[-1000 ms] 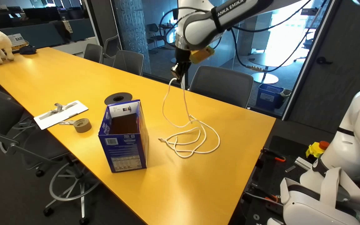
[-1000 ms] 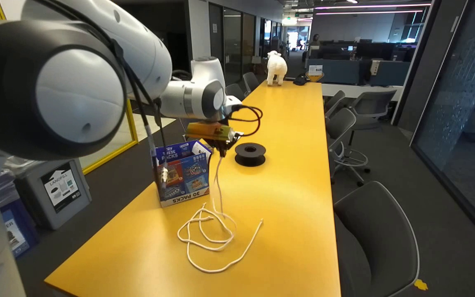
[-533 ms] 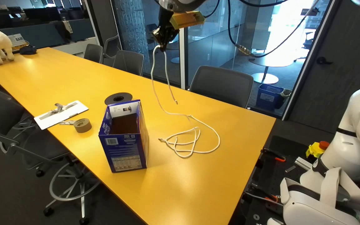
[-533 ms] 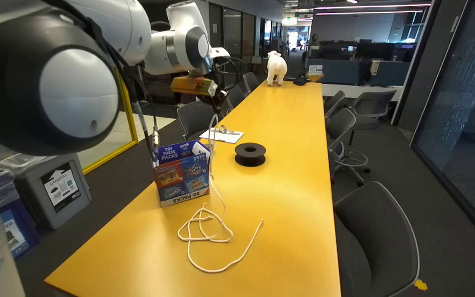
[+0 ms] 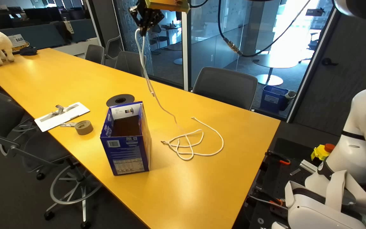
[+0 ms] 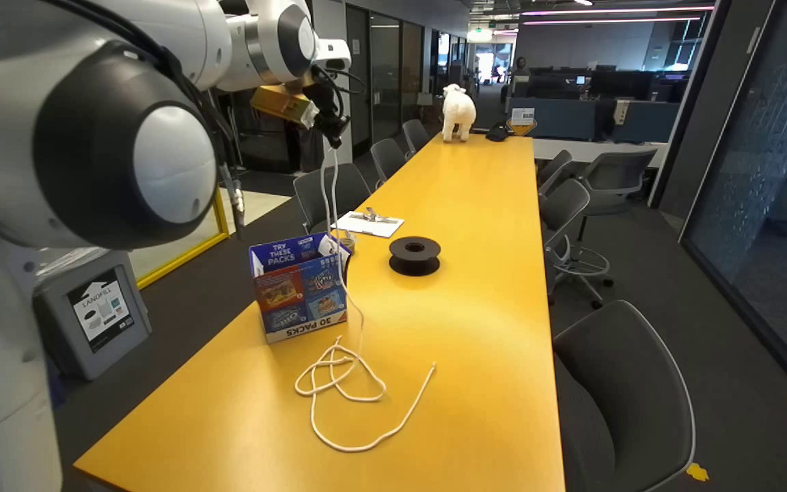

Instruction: Put the strings inside the blue box.

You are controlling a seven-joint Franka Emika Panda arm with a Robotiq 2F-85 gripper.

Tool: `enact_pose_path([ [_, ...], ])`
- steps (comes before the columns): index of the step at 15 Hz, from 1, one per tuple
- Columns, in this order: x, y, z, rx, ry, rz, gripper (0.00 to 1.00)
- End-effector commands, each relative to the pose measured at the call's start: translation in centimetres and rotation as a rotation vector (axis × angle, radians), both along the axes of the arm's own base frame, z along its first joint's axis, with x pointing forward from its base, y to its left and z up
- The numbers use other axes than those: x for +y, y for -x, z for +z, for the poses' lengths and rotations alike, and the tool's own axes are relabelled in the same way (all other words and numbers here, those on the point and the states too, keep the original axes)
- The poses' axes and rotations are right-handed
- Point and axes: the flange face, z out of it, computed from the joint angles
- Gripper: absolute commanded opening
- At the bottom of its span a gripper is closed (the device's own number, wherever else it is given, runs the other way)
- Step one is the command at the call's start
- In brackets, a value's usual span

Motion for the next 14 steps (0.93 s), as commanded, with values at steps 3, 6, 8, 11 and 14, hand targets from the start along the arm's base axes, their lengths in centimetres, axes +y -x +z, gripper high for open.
enact_pose_path([
  [3, 5.6, -4.6, -3.0, 0.001, -0.063, 0.028, 0.01],
  [6, 8.1, -6.2, -5.8, 0.022, -0.068, 0.064, 0.01],
  [8, 9.3, -7.2, -7.8, 0.04, -0.074, 0.086, 0.01],
  [11, 10.9, -8.1, -11.0, 0.097, -0.097, 0.124, 0.01],
  [14, 11.8, -8.5, -14.6, 0.186, -0.093, 0.157, 0.01],
])
